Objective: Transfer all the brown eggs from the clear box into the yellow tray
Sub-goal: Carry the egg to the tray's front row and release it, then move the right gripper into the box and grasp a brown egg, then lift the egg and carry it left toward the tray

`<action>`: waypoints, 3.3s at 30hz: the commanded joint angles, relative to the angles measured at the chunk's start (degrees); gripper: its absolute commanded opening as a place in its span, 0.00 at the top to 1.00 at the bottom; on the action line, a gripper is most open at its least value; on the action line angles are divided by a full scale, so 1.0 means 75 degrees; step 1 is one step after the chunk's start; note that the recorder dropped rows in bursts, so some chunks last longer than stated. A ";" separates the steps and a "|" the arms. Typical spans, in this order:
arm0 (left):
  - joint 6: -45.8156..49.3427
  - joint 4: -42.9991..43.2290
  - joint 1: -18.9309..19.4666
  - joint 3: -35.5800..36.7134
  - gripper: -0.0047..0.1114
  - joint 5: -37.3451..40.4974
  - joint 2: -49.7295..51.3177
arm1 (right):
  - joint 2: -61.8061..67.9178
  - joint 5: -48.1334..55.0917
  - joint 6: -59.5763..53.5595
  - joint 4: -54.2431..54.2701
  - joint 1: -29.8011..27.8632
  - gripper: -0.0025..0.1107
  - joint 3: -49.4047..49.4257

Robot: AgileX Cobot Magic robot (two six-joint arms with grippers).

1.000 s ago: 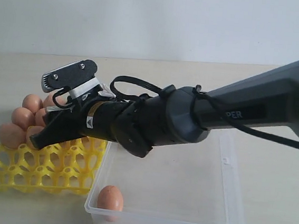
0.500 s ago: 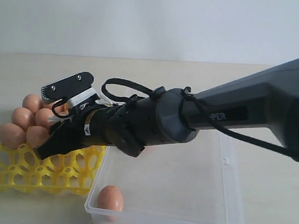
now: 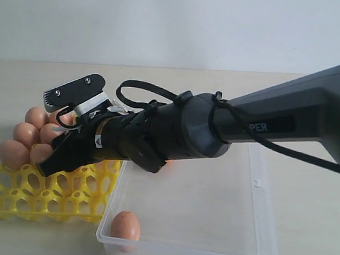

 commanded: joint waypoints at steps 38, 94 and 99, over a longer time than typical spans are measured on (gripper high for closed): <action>-0.0039 -0.0019 -0.0044 -0.0031 0.96 -0.0070 -0.0043 | -0.0992 0.5142 -0.2812 -0.2629 -0.0794 0.37 -0.0041; -0.0039 -0.0019 -0.0044 -0.0031 0.96 -0.0070 -0.0043 | -0.2062 -0.2867 0.1843 -0.1236 -0.0927 0.98 0.2193; -0.0039 -0.0019 -0.0044 -0.0031 0.96 -0.0070 -0.0043 | -0.1600 -0.3351 0.3558 -0.2709 -0.0914 0.98 0.2193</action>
